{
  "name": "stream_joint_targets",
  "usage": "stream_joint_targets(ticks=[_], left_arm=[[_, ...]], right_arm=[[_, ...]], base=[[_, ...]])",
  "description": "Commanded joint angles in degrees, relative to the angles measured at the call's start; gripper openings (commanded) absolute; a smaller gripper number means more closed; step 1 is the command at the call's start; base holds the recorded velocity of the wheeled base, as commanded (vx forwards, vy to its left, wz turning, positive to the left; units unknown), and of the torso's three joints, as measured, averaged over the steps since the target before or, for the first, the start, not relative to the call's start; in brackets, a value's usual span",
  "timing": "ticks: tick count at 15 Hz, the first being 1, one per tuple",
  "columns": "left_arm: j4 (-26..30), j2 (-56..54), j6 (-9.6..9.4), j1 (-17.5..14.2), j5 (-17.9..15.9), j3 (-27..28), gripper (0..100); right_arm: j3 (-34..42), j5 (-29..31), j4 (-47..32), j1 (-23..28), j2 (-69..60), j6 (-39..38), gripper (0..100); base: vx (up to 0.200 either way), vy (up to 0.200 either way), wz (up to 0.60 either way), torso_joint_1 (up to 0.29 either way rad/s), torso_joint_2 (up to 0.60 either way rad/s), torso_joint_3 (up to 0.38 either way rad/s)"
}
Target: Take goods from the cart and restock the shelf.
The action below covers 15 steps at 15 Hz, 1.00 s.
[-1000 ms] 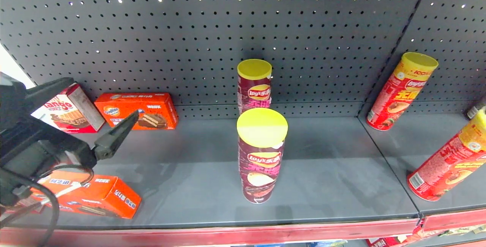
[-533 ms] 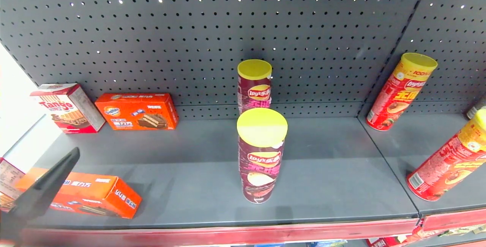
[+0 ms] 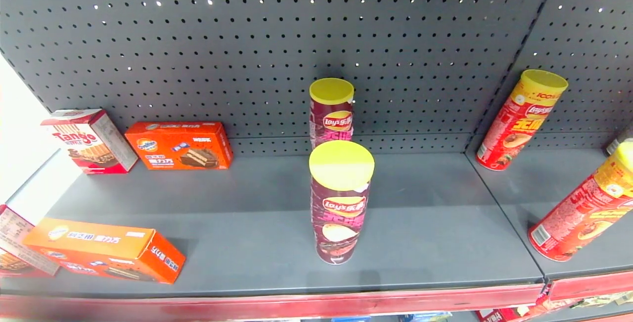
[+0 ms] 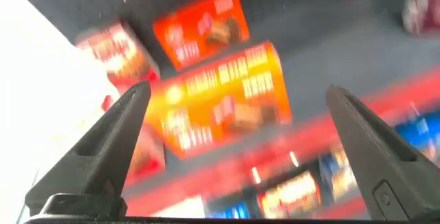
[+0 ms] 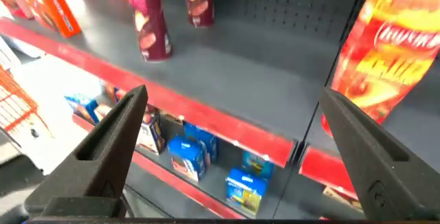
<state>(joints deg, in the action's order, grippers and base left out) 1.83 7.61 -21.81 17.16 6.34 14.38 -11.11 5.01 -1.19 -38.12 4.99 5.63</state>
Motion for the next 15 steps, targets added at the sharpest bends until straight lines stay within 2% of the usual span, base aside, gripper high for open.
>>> stream_joint_targets(ticks=[1, 3, 5, 6, 7, 8, 9, 10, 11, 12, 13, 15], left_arm=[[0.4, -7.4, 0.63, 0.1, 0.0, -3.0, 100], [0.0, -7.6, 0.72, 0.2, 0.0, -6.2, 100], [-0.1, -7.6, 1.07, 0.4, -0.1, -11.7, 100], [-0.3, -7.6, 1.51, 0.5, -0.3, -12.2, 100], [-0.3, -7.6, 1.95, 0.5, -0.4, -12.2, 100], [-0.3, -7.6, 3.97, 0.2, 0.0, -12.1, 100], [-0.2, -5.8, 4.76, -0.3, 0.7, -12.1, 100], [-0.3, -3.6, 4.58, -1.4, 1.0, -12.2, 100], [-0.3, -1.8, 4.41, -4.7, 1.0, -12.2, 100], [-0.3, -0.3, 4.58, -9.8, 0.9, -12.2, 100], [-0.2, -0.2, 4.85, -12.9, 0.9, -12.1, 100], [-0.3, -0.4, 5.37, -16.9, 0.8, -12.2, 100]], right_arm=[[5.1, 0.1, 0.1, 0.1, -2.4, 0.0, 100], [8.8, 0.6, 0.0, 0.1, -4.0, 0.0, 100], [9.2, 0.9, -0.1, 5.2, -0.7, -0.3, 100], [9.2, 0.8, -0.1, 10.3, 3.0, -0.8, 100], [9.2, 0.6, -0.2, 13.2, 5.3, -1.2, 100], [9.2, 0.4, -0.2, 20.7, 11.4, -2.9, 100], [9.2, 0.0, -0.1, 26.8, 14.9, -4.2, 100], [9.2, 0.1, -0.1, 30.2, 15.2, -4.7, 100], [9.2, 0.3, 0.0, 33.5, 14.4, -4.8, 100], [9.2, 0.2, -0.1, 37.5, 8.1, -4.8, 100], [9.2, 0.2, -0.1, 39.6, 1.4, -4.8, 100], [9.9, 0.7, 1.5, 38.0, -4.9, -5.2, 100]], base=[[0.0, 0.0, 0.0, 0.0, 0.0, 0.0], [0.0, 0.0, 0.0, 0.0, 0.0, 0.0], [0.0, 0.0, 0.0, 0.0, 0.0, 0.0], [0.0, 0.0, 0.0, 0.0, 0.0, 0.0], [0.0, 0.0, 0.0, 0.0, 0.0, 0.0], [0.0, 0.0, 0.0, 0.0, 0.0, 0.0], [0.0, 0.0, 0.0, 0.0, 0.0, 0.0], [0.0, 0.0, 0.0, 0.0, 0.0, 0.0], [0.0, 0.0, 0.0, 0.0, 0.0, 0.0], [0.0, 0.0, 0.0, 0.0, 0.0, 0.0], [0.0, 0.0, 0.0, 0.0, 0.0, 0.0], [0.0, 0.0, 0.0, 0.0, 0.0, 0.0]])
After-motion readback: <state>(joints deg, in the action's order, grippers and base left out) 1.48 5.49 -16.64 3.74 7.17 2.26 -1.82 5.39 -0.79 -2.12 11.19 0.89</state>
